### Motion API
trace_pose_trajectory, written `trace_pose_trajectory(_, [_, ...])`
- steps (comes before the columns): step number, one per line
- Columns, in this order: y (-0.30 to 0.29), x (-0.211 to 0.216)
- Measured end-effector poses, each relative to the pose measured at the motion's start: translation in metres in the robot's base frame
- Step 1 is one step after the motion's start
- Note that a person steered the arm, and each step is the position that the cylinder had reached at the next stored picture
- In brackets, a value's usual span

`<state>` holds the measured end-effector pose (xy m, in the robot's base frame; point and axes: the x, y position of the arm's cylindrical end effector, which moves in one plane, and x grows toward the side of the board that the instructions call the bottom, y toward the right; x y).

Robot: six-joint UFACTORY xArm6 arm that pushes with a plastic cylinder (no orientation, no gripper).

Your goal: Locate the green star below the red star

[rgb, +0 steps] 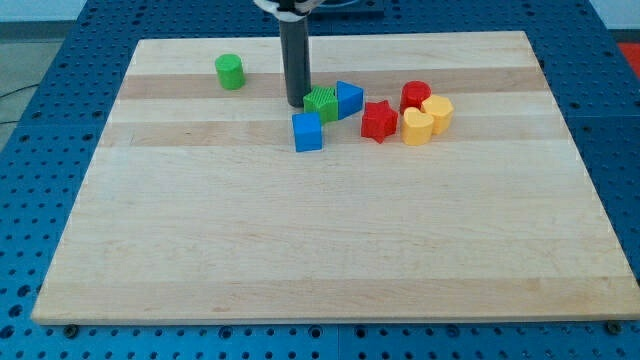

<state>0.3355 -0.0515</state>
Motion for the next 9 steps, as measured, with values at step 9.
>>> trace_pose_trajectory(9, [0.081, 0.110])
